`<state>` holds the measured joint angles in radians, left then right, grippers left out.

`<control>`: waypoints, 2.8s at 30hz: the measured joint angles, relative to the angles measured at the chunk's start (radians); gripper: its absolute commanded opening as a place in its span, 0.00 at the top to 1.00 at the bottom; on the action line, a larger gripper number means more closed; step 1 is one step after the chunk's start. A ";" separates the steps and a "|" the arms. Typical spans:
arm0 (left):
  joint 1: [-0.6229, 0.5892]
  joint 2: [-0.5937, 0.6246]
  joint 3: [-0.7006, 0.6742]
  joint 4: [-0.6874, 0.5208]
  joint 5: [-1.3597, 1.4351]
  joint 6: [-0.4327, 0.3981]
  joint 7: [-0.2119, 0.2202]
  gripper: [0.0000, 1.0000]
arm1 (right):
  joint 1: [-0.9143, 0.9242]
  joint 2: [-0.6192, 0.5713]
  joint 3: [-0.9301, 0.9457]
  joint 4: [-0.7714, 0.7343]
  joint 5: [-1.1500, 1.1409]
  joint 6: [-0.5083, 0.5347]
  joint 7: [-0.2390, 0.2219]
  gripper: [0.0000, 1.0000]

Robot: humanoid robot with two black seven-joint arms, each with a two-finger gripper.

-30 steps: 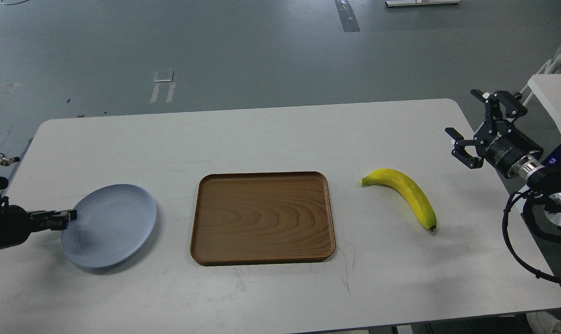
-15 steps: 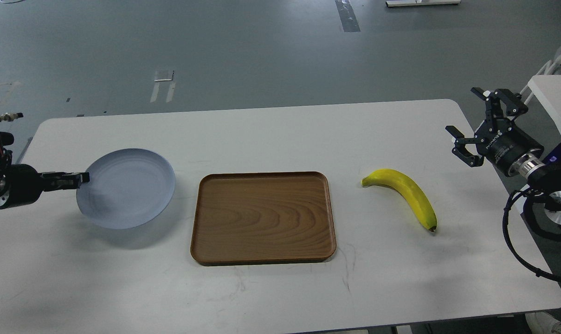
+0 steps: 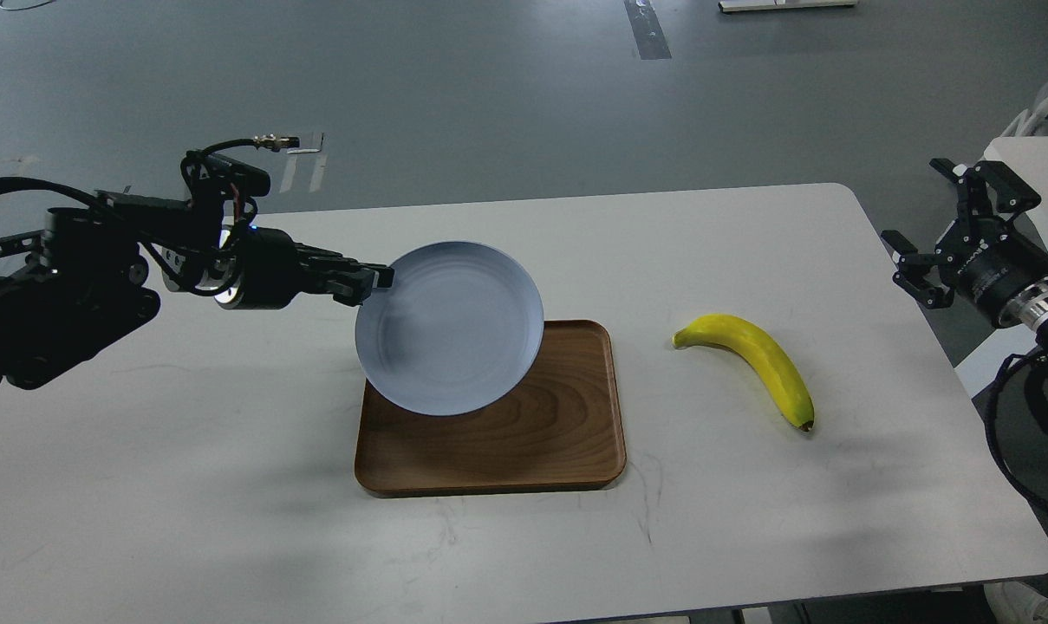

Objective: Place banana on plate with both arms
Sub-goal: 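Lift the plate with the left gripper and set it on the wooden tray, then release the plate and raise the left gripper away from the tray, then reach the right gripper down to the yellow banana and grasp it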

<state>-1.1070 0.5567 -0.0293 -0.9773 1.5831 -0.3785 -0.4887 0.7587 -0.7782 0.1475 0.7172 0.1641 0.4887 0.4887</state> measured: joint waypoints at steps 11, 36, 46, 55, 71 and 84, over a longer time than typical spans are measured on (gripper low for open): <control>0.016 -0.221 0.072 0.200 0.000 0.003 0.000 1.00 | -0.013 -0.035 -0.003 -0.004 0.000 0.000 0.000 0.01; -0.011 -0.208 0.074 0.278 -0.298 -0.002 0.000 0.02 | -0.021 -0.036 -0.003 -0.004 0.000 0.000 0.000 0.01; 0.036 0.005 -0.019 0.241 -1.290 -0.105 0.000 0.02 | -0.020 -0.026 -0.004 0.003 -0.010 0.000 0.000 0.01; 0.316 0.060 -0.366 0.265 -1.530 -0.110 0.000 0.02 | 0.012 -0.026 -0.006 0.014 -0.444 0.000 0.000 0.01; 0.340 0.061 -0.420 0.264 -1.530 -0.110 0.000 0.02 | 0.378 0.025 -0.174 0.146 -1.541 0.000 0.000 0.01; 0.341 0.065 -0.421 0.263 -1.529 -0.110 0.000 0.02 | 0.403 0.172 -0.439 0.088 -1.677 -0.075 0.000 0.10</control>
<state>-0.7658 0.6216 -0.4506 -0.7141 0.0541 -0.4888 -0.4886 1.1617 -0.6065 -0.2917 0.8048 -1.5124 0.4140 0.4888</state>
